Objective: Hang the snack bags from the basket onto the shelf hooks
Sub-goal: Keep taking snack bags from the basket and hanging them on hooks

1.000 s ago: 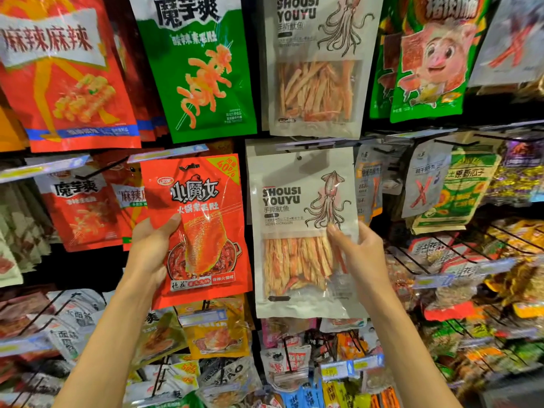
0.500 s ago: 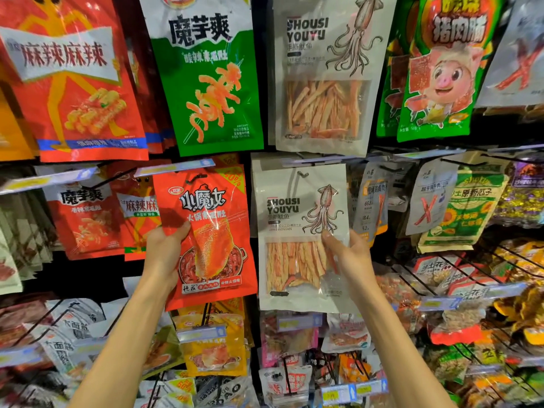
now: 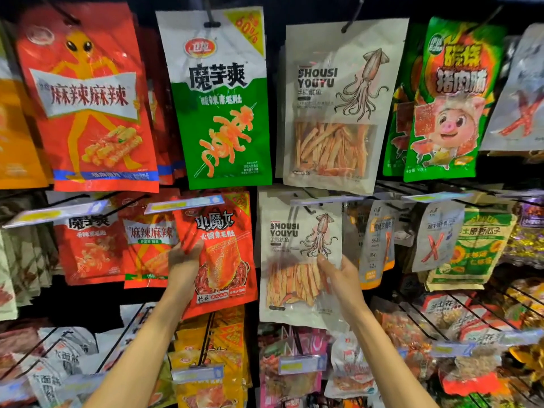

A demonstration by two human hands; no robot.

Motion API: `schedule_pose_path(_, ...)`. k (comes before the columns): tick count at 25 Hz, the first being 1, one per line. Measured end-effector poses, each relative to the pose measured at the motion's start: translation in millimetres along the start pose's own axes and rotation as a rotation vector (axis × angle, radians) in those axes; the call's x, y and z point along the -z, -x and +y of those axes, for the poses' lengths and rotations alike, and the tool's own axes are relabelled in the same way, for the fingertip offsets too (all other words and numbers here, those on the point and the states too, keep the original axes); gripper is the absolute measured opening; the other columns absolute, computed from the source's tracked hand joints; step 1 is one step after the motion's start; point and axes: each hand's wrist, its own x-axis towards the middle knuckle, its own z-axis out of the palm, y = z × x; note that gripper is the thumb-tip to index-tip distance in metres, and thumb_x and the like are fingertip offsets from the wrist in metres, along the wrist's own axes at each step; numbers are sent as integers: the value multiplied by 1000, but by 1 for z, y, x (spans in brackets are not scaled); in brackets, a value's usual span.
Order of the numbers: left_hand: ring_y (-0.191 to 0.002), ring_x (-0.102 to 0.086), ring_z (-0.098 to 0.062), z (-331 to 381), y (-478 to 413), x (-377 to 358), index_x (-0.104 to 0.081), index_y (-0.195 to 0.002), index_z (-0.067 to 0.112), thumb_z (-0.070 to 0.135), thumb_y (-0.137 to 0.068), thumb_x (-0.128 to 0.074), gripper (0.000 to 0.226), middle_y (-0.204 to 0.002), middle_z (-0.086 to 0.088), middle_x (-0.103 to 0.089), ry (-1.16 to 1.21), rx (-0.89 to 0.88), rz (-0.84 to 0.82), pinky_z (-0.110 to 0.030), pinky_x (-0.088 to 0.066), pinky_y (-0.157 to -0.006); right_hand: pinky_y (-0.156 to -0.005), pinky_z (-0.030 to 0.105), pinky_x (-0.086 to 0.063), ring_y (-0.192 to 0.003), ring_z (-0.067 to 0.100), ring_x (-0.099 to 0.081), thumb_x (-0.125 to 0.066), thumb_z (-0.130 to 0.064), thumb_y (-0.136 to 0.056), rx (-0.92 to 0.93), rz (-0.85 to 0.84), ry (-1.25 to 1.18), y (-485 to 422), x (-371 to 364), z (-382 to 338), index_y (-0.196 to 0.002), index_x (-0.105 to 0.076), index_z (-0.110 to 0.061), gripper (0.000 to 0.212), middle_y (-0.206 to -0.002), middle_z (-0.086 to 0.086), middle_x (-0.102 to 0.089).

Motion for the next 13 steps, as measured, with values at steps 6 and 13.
schedule_pose_path(6,-77,-64,-23,-1,-4,3,-64,-87,23,20,-94,-63,7,-84,0,-69,7,21,-35,-40,-50,-75,-78,40,-53,-91,28,-69,-59,-23,-98,-23,12,56,-4,-1,3,-108,-70,-17,16,-105,13,-73)
schedule_pose_path(13,-95,-69,-30,-3,-8,21,-71,-99,20,40,-86,-71,24,-99,-7,-73,-12,117,-153,-52,-53,-89,-78,15,-50,-91,-7,-66,-55,-28,-100,2,-73,140,5,-7,-1,-112,-66,-28,17,-105,-14,-72)
